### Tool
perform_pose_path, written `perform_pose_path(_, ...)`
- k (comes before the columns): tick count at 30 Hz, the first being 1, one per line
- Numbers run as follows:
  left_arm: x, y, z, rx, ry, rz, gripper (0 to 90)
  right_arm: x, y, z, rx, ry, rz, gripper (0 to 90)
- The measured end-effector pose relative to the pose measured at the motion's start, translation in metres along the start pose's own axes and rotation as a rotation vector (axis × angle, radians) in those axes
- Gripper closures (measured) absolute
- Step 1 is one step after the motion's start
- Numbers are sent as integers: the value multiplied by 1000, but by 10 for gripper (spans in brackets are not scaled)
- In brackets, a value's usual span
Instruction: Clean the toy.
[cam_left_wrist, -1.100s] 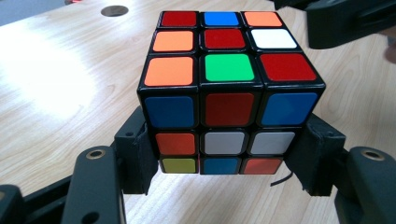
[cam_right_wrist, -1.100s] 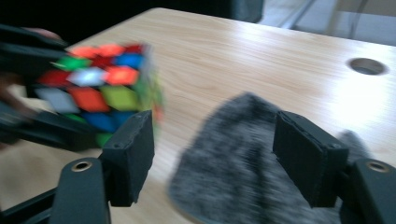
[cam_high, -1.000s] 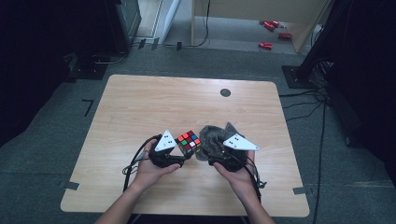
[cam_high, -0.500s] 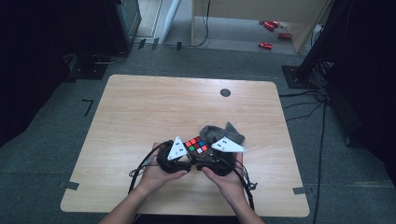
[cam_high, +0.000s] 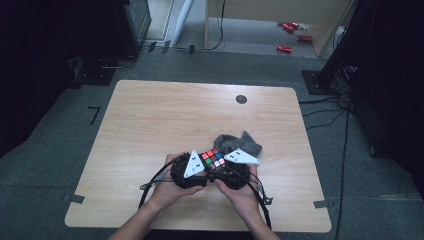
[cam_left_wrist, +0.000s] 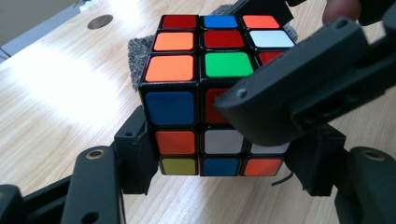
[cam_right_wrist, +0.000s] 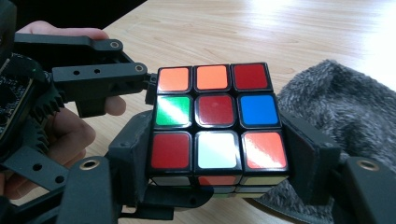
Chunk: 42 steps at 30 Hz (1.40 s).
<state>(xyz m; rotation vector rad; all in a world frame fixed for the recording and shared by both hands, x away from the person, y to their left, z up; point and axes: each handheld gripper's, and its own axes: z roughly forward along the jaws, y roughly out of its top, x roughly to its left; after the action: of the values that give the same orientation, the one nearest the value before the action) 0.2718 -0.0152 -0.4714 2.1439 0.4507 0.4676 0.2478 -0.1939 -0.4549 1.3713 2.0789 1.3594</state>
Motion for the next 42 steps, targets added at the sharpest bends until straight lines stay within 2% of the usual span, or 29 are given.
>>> perform_pose_path(2,2,-1,0,-11,-16,-11,345,-3,0,-2,-2,12,31,343)
perform_pose_path(3,2,-1,0,-17,-17,-7,345,-3,0,-2,-2,12,31,343)
perform_pose_path(4,2,-1,0,-20,-18,-4,331,-8,0,-2,-9,44,63,344)
perform_pose_path(5,2,-2,0,-22,-20,-2,331,-8,0,-2,-9,44,63,344)
perform_pose_path(7,2,-3,1,-23,-18,3,319,-13,2,-6,-26,78,102,344)
perform_pose_path(11,4,-5,1,-32,-13,-1,307,-16,4,-9,-39,96,124,344)
perform_pose_path(16,0,-5,-1,-64,5,35,341,-21,4,-11,-41,145,191,344)
perform_pose_path(18,0,-5,-1,-71,7,37,342,-22,4,-11,-42,155,211,344)
perform_pose_path(27,1,-7,-1,-77,-5,40,346,-24,4,-11,-39,165,233,344)
perform_pose_path(32,1,-6,-4,-83,9,54,350,-24,5,-11,-39,184,228,342)
perform_pose_path(35,4,-6,-5,-77,-33,28,352,-25,7,-11,-38,191,200,320)
perform_pose_path(38,9,-7,-6,-63,-29,11,352,-25,8,-14,-58,175,156,272)
perform_pose_path(42,22,-9,-11,-61,-8,-43,352,-29,12,-22,-114,179,130,245)
